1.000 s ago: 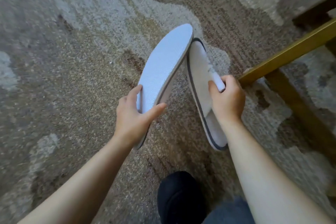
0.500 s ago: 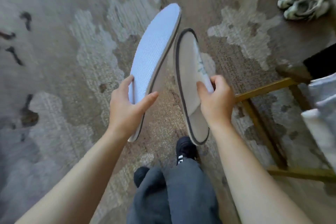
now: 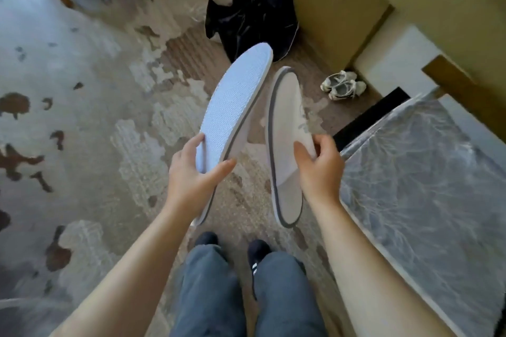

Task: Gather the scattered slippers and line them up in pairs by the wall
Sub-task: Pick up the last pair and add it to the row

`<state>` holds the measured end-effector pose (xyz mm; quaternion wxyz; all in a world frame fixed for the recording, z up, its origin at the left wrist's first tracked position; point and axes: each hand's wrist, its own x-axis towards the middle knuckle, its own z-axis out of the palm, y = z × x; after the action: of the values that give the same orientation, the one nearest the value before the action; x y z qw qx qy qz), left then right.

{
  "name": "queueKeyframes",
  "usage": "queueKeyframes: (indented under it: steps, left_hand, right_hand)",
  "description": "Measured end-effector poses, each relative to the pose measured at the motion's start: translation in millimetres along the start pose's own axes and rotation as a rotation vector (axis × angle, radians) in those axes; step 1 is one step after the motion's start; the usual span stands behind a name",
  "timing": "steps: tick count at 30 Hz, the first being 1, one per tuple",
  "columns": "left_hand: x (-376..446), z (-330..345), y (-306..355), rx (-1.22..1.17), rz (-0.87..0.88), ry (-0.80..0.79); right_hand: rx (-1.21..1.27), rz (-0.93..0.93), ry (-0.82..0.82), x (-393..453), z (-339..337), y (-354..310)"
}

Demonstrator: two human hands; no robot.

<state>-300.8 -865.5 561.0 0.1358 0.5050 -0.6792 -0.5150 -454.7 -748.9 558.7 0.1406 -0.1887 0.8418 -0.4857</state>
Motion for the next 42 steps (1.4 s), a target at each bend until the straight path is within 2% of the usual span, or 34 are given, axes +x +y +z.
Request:
queueKeyframes:
  steps: [5,11,18,24,29,33,38,42]
  left_hand:
    - [23,23,46,0.066,0.203,-0.236]
    - [-12,87,97,0.149,0.444,-0.695]
    - [-170,171,99,0.301,0.622,-1.268]
    - [-342,231,48,0.419,0.800,-1.536]
    - [-499,277,8,0.456,0.759,-1.723]
    - [-612,309,-9,0.452,0.780,-1.793]
    - [-721,371,-20,0.515,0.783,-1.890]
    - [-813,446,-27,0.499,0.753,-2.003]
  right_hand:
    - [0.015,0.094,0.311,-13,-45,-4]
    - [0.004,0.295,0.849,-105,-123,11]
    - [-0.040,0.625,1.324,-293,-184,38]
    - [0.046,0.814,1.762,-453,-230,75]
    - [0.028,0.865,1.873,-574,-292,118]
    - [0.018,0.889,1.946,-655,-351,144]
    - [0.045,0.898,2.052,-720,-426,191]
    - [0.023,0.948,2.118,-761,-504,247]
